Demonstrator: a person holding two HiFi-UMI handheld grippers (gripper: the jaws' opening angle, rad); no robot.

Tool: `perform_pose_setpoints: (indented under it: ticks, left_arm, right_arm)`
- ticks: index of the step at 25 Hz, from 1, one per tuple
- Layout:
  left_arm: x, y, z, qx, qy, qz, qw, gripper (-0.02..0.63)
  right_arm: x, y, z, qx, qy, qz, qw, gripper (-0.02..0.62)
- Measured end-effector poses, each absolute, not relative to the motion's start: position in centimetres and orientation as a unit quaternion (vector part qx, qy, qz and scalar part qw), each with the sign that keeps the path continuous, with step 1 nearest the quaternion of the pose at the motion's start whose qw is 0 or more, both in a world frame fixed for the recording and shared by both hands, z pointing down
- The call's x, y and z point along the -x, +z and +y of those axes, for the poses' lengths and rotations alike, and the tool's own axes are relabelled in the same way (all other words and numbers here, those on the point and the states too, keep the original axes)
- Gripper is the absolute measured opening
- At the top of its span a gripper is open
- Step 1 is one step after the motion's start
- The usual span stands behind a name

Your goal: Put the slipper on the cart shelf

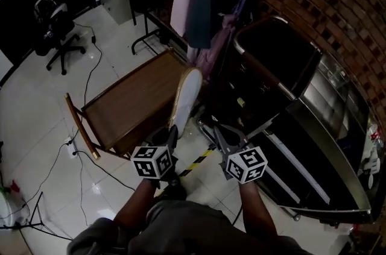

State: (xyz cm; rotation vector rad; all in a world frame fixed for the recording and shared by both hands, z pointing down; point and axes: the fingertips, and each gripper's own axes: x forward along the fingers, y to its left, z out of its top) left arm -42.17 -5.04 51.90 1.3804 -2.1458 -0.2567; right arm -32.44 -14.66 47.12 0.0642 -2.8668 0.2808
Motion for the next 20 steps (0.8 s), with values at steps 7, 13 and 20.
perform_pose_setpoints:
  ticks: [7, 13, 20]
  left_arm:
    - [31.7, 49.4, -6.7, -0.559, -0.077, -0.780, 0.269, 0.066]
    - [22.9, 49.0, -7.1, -0.594, -0.059, -0.756, 0.269, 0.066]
    - [14.7, 49.1, -9.0, -0.642, -0.039, -0.716, 0.271, 0.066]
  right_arm:
    - [21.8, 45.6, -16.0, -0.066, 0.103, -0.988, 0.098, 0.000]
    - [13.0, 44.8, -15.7, -0.103, 0.108, -0.986, 0.077, 0.000]
    - [4.3, 44.5, -16.4, -0.162, 0.114, -0.978, 0.059, 0.000]
